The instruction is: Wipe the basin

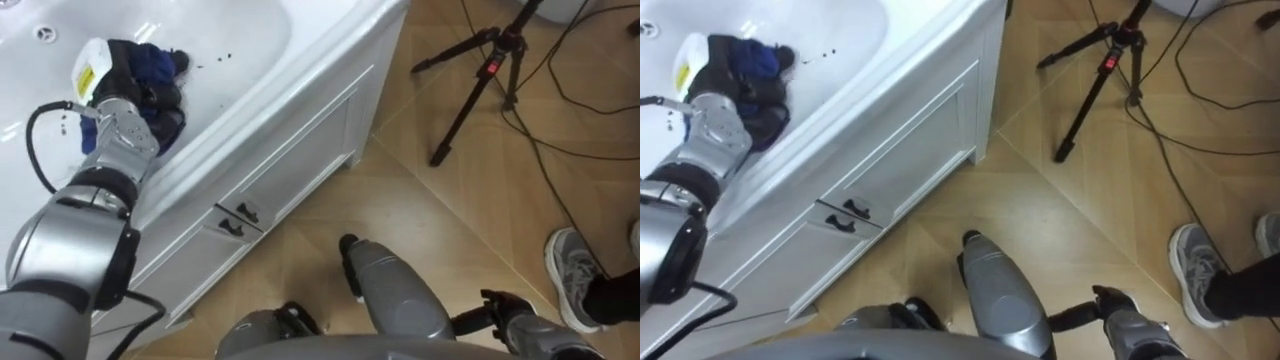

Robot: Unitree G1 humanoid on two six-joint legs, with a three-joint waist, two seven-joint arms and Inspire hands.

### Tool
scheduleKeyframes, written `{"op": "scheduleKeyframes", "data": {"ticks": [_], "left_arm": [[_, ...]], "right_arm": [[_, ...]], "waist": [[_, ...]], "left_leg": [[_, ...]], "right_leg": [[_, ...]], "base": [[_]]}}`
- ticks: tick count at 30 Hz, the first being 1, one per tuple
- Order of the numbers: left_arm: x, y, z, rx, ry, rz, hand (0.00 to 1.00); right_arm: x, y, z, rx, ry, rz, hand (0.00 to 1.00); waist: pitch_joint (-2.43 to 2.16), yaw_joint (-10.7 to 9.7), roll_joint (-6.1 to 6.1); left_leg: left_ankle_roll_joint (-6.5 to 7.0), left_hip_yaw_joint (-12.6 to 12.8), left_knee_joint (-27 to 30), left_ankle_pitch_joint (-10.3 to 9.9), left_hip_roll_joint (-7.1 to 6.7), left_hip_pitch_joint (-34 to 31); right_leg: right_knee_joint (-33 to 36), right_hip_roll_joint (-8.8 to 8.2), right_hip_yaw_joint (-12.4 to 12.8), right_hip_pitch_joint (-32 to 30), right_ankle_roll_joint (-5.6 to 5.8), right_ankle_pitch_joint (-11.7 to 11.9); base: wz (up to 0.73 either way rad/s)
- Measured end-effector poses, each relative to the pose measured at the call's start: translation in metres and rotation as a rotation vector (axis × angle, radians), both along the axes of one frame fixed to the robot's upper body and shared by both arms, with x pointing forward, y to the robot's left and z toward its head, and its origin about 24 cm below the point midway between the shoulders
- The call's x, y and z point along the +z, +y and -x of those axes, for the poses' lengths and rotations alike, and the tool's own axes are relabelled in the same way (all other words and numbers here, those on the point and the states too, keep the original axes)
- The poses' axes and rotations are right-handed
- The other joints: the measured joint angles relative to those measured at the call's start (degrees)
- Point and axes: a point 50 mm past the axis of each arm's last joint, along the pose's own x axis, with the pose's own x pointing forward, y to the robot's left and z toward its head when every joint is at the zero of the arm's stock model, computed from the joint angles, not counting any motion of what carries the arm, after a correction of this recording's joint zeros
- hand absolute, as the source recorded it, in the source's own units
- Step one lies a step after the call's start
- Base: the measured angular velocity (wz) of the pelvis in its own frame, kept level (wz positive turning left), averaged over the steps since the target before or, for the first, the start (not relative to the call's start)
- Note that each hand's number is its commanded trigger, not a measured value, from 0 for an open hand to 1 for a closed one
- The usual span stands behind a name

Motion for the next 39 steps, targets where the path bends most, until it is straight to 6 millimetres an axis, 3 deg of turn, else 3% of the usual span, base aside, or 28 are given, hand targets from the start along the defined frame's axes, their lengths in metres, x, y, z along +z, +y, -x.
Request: {"op": "scheduleKeyframes", "data": {"ticks": [3,5,11,13,19,21,26,29,34,39], "left_arm": [[-0.004,0.002,0.005,0.001,0.023,-0.014,1.0],[-0.007,0.005,0.008,0.003,0.041,-0.033,1.0],[-0.009,0.004,0.009,-0.017,0.067,-0.012,1.0],[-0.013,0.004,0.012,-0.036,0.09,-0.031,1.0],[-0.01,0.002,0.009,-0.113,0.112,-0.099,1.0],[-0.014,0.003,0.013,-0.121,0.133,-0.117,1.0],[-0.025,0.021,0.035,-0.072,0.182,-0.144,1.0],[-0.034,0.034,0.053,-0.02,0.229,-0.143,1.0],[-0.045,0.037,0.068,-0.005,0.272,-0.137,1.0],[-0.049,0.039,0.075,-0.003,0.302,-0.15,1.0]], "right_arm": [[0.002,0.0,-0.007,-0.001,-0.032,0.014,0.0],[0.003,0.0,-0.012,-0.002,-0.057,0.027,0.0],[0.005,0.001,-0.019,-0.002,-0.09,0.031,0.0],[0.005,0.0,-0.017,-0.007,-0.088,0.031,0.0],[0.006,-0.003,-0.018,-0.068,-0.119,0.019,0.0],[0.005,-0.003,-0.015,-0.074,-0.119,0.013,0.0],[0.004,-0.01,-0.002,-0.134,-0.107,0.013,0.0],[0.003,-0.015,0.008,-0.181,-0.104,0.009,0.0],[0.002,-0.023,0.022,-0.219,-0.071,0.006,0.0],[0.002,-0.029,0.031,-0.225,-0.037,0.019,0.0]], "waist": [[-0.23,0.75,0.32],[-0.56,1.77,0.83],[-0.33,3.42,0.85],[-0.22,3.61,0.74],[-0.63,4.91,1.28],[-0.73,5.46,1.43],[-1.5,6.96,2.35],[-1.77,7.04,2.94],[-2.16,8.32,3.55],[-2.17,8.49,3.97]], "left_leg": [[-0.41,-0.7,-1.09,0.64,0.65,0.56],[-0.69,-1.28,-1.2,0.82,0.7,0.71],[-1.22,-2.6,-3.19,1.64,1.12,2.81],[-1.26,-3.03,-3.74,1.79,1.26,3.86],[-1.94,-3.97,-5.21,2.2,1.54,5.0],[-2.34,-4.38,-6.32,2.48,1.53,6.11],[-3.17,-4.92,-9.35,3.04,1.48,9.48],[-3.52,-5.94,-10.88,3.41,1.4,12.23],[-3.53,-6.23,-13.83,4.2,0.55,16.11],[-3.55,-6.17,-15.31,4.48,0.16,18.07]], "right_leg": [[-2.53,0.31,-0.98,1.56,0.11,0.8],[-3.6,0.7,-1.45,2.34,-0.45,1.48],[-6.42,1.05,-2.96,5.66,-0.74,1.85],[-6.53,1.04,-3.67,6.92,-1.3,1.76],[-7.64,1.22,-5.0,8.41,-1.94,1.26],[-8.42,1.39,-5.28,9.59,-2.12,1.18],[-9.51,1.62,-6.03,12.44,-2.77,0.32],[-10.41,1.24,-7.16,15.42,-2.88,-0.32],[-11.51,1.03,-7.73,18.59,-2.54,-1.35],[-11.49,0.88,-7.72,19.85,-2.45,-1.51]], "base": [[0.06],[0.05],[0.09],[0.13],[0.09],[0.04],[0.06],[0.18],[0.11],[0.01]]}}
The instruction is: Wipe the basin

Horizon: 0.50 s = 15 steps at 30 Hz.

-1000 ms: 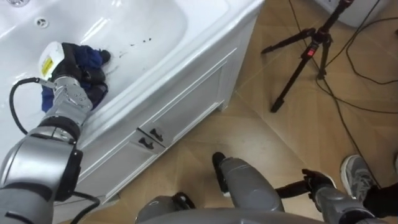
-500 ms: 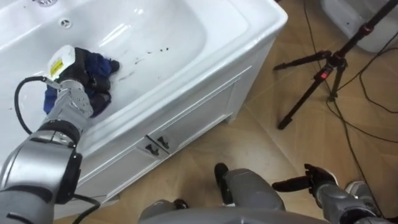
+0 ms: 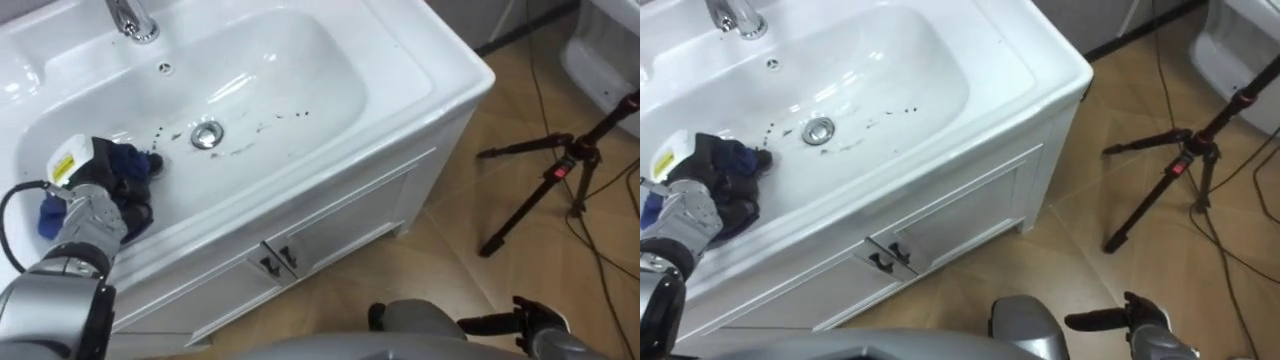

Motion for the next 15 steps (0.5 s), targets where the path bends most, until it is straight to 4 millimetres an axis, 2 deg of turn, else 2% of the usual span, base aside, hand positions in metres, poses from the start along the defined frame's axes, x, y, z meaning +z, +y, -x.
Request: {"op": "scheduleKeyframes", "data": {"ticks": [4,10,15], "left_arm": [[-0.001,-0.001,0.001,-0.025,0.015,-0.024,1.0],[-0.008,-0.003,0.013,-0.026,0.022,-0.015,1.0],[-0.011,-0.006,0.018,-0.012,0.016,0.001,1.0]], "right_arm": [[0.0,-0.004,0.009,0.0,0.024,0.003,0.0],[-0.001,-0.006,0.028,-0.016,0.063,0.006,0.0],[0.0,-0.008,0.031,-0.026,0.062,0.013,0.0]], "waist": [[0.04,-0.06,0.06],[0.03,0.0,0.05],[-0.07,-0.01,0.14]], "left_leg": [[0.01,-0.02,-0.75,0.34,-0.32,0.86],[-0.01,0.04,-2.67,0.36,-0.51,3.98],[-0.09,-0.31,-3.05,0.39,-0.44,5.46]], "right_leg": [[0.16,-0.15,0.02,0.31,0.05,-0.26],[0.15,-0.06,0.09,2.75,0.2,-1.09],[-0.37,0.13,0.0,4.23,0.24,-1.37]], "base": [[0.0],[0.0],[0.03]]}}
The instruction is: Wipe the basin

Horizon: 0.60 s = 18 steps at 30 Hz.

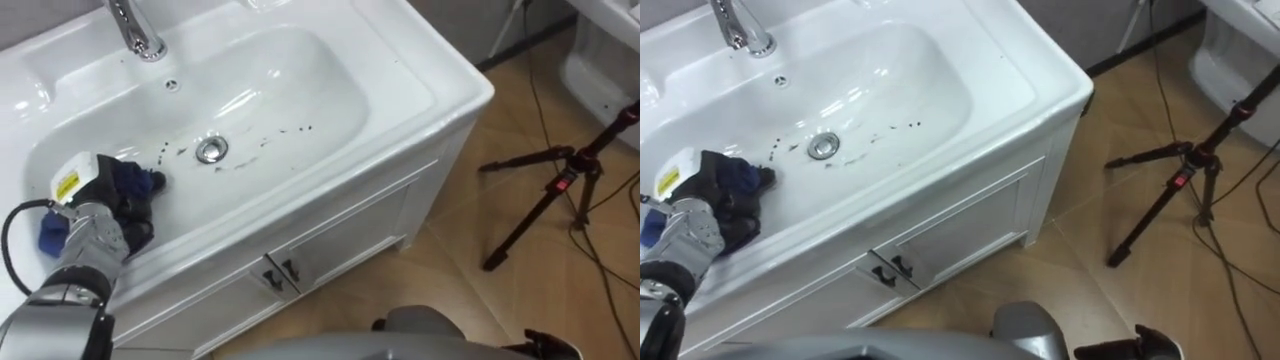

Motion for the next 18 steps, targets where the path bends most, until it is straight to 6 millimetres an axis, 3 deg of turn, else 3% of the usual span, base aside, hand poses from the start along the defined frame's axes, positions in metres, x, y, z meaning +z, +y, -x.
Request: {"op": "scheduleKeyframes", "data": {"ticks": [7,13,18], "left_arm": [[0.0,-0.01,-0.003,-0.009,-0.049,0.003,1.0],[0.026,-0.02,-0.023,-0.016,-0.279,-0.018,1.0],[0.05,-0.036,-0.039,-0.052,-0.465,-0.009,1.0]], "right_arm": [[0.001,0.0,-0.005,0.018,-0.032,0.008,0.0],[-0.002,0.007,-0.004,0.009,-0.03,0.007,0.0],[-0.004,0.016,-0.007,0.002,-0.047,-0.017,0.0]], "waist": [[-0.15,-0.13,0.33],[-0.36,0.05,-0.25],[-0.27,0.67,-0.49]], "left_leg": [[0.0,-1.28,-0.4,0.01,-0.1,0.86],[0.02,-2.84,-0.15,0.03,-0.12,0.47],[0.02,-3.39,0.02,0.03,0.01,0.8]], "right_leg": [[-1.25,0.07,-0.29,1.67,0.33,-0.04],[-1.67,-0.26,-1.64,2.05,0.33,-0.02],[-2.63,-0.5,-3.01,3.4,0.31,0.03]], "base": [[0.08],[0.1],[0.1]]}}
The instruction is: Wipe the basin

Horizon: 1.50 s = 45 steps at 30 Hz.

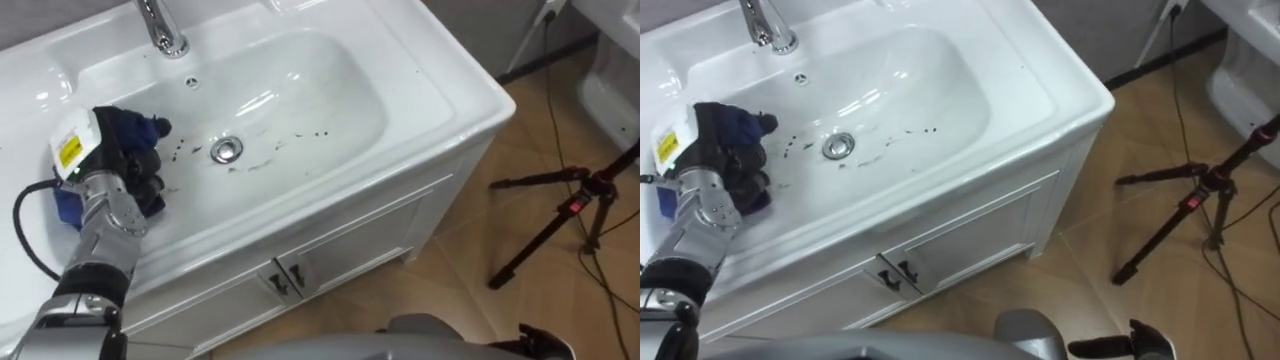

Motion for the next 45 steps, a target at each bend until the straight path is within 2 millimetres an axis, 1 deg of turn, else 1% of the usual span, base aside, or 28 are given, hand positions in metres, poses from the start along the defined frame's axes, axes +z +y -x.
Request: {"op": "scheduleKeyframes", "data": {"ticks": [2,3,6,7,8,10,13,18,20,22,25,27,29,31,32,33,35,37,41,45], "left_arm": [[0.011,-0.005,-0.006,-0.021,-0.066,-0.003,1.0],[0.014,-0.005,-0.007,-0.019,-0.086,-0.008,1.0],[0.022,-0.007,-0.009,-0.009,-0.147,-0.024,1.0],[0.025,-0.008,-0.01,-0.013,-0.167,-0.026,1.0],[0.029,-0.009,-0.011,-0.015,-0.191,-0.029,1.0],[0.032,-0.009,-0.012,-0.009,-0.217,-0.038,1.0],[0.033,-0.008,-0.011,0.001,-0.231,-0.041,1.0],[0.029,0.0,0.0,0.037,-0.221,-0.055,1.0],[0.025,0.004,0.005,0.053,-0.209,-0.056,1.0],[0.022,0.007,0.01,0.067,-0.197,-0.059,1.0],[0.015,0.014,0.023,0.088,-0.158,-0.083,1.0],[0.012,0.018,0.029,0.095,-0.134,-0.121,1.0],[0.012,0.023,0.035,0.112,-0.127,-0.133,1.0],[0.015,0.031,0.047,0.148,-0.142,-0.146,1.0],[0.016,0.032,0.049,0.155,-0.147,-0.148,1.0],[0.018,0.036,0.053,0.173,-0.157,-0.155,1.0],[0.02,0.041,0.056,0.203,-0.169,-0.163,1.0],[0.021,0.045,0.058,0.228,-0.17,-0.164,1.0],[0.024,0.053,0.062,0.274,-0.168,-0.171,1.0],[0.024,0.054,0.063,0.284,-0.164,-0.172,1.0]], "right_arm": [[0.0,0.0,0.0,0.001,-0.002,-0.001,0.0],[0.0,0.0,0.0,0.002,-0.002,-0.001,0.0],[0.0,0.0,0.0,0.002,-0.002,0.0,0.0],[0.0,0.0,0.0,0.001,-0.002,-0.001,0.0],[0.0,0.0,0.001,0.001,0.0,-0.002,0.0],[0.0,0.0,0.002,0.002,0.004,-0.006,0.0],[0.0,0.001,0.002,0.005,0.002,-0.015,0.0],[-0.001,0.001,0.002,0.005,0.005,-0.023,0.0],[-0.001,0.001,0.007,-0.001,0.025,-0.024,0.0],[-0.002,0.001,0.011,-0.006,0.036,-0.024,0.0],[-0.002,0.0,0.017,-0.029,0.057,-0.027,0.0],[-0.002,-0.001,0.018,-0.022,0.069,-0.026,0.0],[-0.002,-0.002,0.02,-0.011,0.081,-0.022,0.0],[-0.002,-0.003,0.02,-0.006,0.083,-0.017,0.0],[-0.002,-0.003,0.02,-0.008,0.083,-0.016,0.0],[-0.001,-0.003,0.02,-0.011,0.082,-0.014,0.0],[-0.001,-0.004,0.02,-0.011,0.082,-0.011,0.0],[-0.001,-0.004,0.019,-0.013,0.076,-0.015,0.0],[-0.001,-0.004,0.017,-0.018,0.074,-0.021,0.0],[-0.001,-0.004,0.016,-0.017,0.073,-0.021,0.0]], "waist": [[0.11,0.02,0.24],[0.13,0.09,0.29],[0.12,0.39,0.86],[0.0,0.55,1.06],[0.03,0.68,1.15],[0.07,0.55,1.27],[0.16,0.82,1.24],[0.16,1.33,1.22],[0.19,2.1,1.15],[0.19,2.27,1.12],[0.21,2.64,1.05],[0.16,3.13,0.95],[0.04,3.74,0.73],[-0.31,4.3,0.33],[-0.37,4.42,0.24],[-0.45,5.09,0.1],[-0.47,6.06,-0.04],[-0.4,7.0,0.1],[-0.26,7.35,0.44],[-0.3,7.28,0.6]], "left_leg": [[0.0,-0.99,-0.07,0.0,-0.02,-0.11],[0.0,-1.07,-0.12,0.0,-0.02,-0.08],[0.0,-1.38,-0.53,0.0,-0.01,-0.11],[0.0,-1.48,-0.58,0.0,-0.01,-0.01],[-0.04,-1.78,-0.63,0.05,-0.01,0.07],[-0.03,-2.45,-0.69,0.09,-0.03,0.3],[-0.04,-2.69,-0.92,0.1,-0.02,0.83],[-0.04,-2.7,-1.0,0.1,-0.06,1.12],[-0.04,-2.69,-1.0,0.1,-0.04,1.12],[-0.04,-2.93,-1.1,0.1,-0.04,1.25],[-0.1,-3.17,-1.94,0.2,-0.05,2.15],[-0.09,-3.39,-1.93,0.2,-0.12,2.11],[-0.07,-4.06,-1.92,0.21,-0.21,2.09],[-0.07,-4.31,-1.87,0.22,-0.18,2.13],[-0.07,-4.45,-1.81,0.22,-0.18,2.14],[-0.07,-4.66,-1.8,0.23,-0.18,2.19],[-0.06,-4.79,-1.8,0.22,-0.18,2.39],[-0.06,-5.13,-1.85,0.22,-0.2,2.91],[-0.06,-5.75,-2.03,0.22,-0.35,2.99],[-0.05,-5.82,-2.59,0.28,-0.38,2.98]], "right_leg": [[-0.79,0.14,-0.12,0.39,0.15,0.11],[-0.83,0.15,-0.12,0.37,0.16,0.13],[-1.07,0.15,-0.46,0.51,0.14,0.14],[-1.19,0.13,-0.6,0.59,0.14,0.15],[-1.11,0.11,-0.83,0.85,0.12,0.18],[-1.7,-0.04,-1.64,1.57,0.13,0.18],[-2.0,-0.05,-1.9,2.25,0.17,0.15],[-2.52,-0.03,-1.89,2.63,0.21,0.15],[-2.86,-0.03,-2.08,2.69,0.21,0.15],[-2.87,-0.08,-2.43,3.02,0.21,0.15],[-3.11,0.01,-2.52,4.15,0.27,0.1],[-3.16,-0.06,-2.61,4.19,0.31,0.08],[-3.26,-0.21,-3.12,4.4,0.4,0.02],[-3.74,-0.21,-3.45,4.63,0.4,0.02],[-3.73,-0.23,-3.61,4.72,0.4,0.02],[-3.73,-0.25,-3.81,4.91,0.4,0.02],[-3.91,-0.28,-4.05,5.42,0.44,-0.02],[-3.96,-0.28,-3.96,5.45,0.46,-0.06],[-3.84,-0.4,-4.12,5.53,0.57,-0.36],[-3.76,-0.36,-4.13,5.55,0.55,-0.37]], "base": [[0.18],[0.08],[0.03],[0.06],[0.09],[0.15],[0.06],[0.0],[0.0],[0.08],[0.05],[0.05],[0.1],[0.11],[0.11],[0.09],[0.09],[0.04],[0.06],[0.0]]}}
